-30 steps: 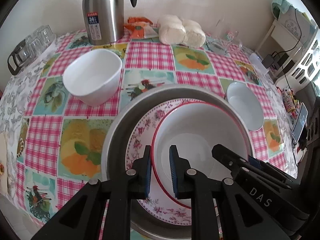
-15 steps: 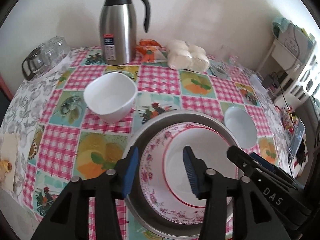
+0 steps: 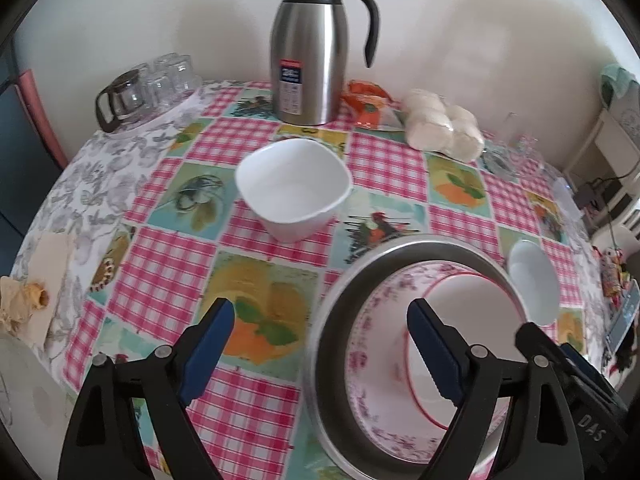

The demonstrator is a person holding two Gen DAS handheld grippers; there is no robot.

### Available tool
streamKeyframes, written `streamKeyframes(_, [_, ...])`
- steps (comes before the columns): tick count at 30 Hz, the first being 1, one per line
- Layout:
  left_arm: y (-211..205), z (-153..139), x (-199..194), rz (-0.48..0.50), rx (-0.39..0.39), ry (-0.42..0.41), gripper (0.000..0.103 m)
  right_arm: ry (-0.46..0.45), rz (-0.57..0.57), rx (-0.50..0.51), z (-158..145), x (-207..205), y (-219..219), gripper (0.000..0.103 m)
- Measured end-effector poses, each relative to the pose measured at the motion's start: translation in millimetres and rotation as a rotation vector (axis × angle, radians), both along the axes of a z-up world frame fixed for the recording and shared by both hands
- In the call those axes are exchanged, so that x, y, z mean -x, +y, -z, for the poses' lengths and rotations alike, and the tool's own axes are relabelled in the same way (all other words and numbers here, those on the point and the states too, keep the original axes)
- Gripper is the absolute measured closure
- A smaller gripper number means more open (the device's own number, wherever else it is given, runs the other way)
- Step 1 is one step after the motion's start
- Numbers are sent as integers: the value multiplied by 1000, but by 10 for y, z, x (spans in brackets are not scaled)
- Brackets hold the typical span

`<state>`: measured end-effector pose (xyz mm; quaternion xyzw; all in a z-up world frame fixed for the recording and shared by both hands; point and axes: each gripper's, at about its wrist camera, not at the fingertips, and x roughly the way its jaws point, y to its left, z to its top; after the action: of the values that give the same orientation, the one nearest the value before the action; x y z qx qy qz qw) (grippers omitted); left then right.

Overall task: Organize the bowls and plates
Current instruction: 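Open both grippers to release the bowl rim, then raise both open grippers up and away from the stacked tray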

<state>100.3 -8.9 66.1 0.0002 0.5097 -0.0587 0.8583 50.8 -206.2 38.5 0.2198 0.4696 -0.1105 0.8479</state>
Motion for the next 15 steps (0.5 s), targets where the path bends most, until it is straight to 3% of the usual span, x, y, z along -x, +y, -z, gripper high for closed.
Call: streamKeyframes(15, [99, 7, -40, -31, 1, 6, 14, 7, -17, 16, 6, -15, 54, 0])
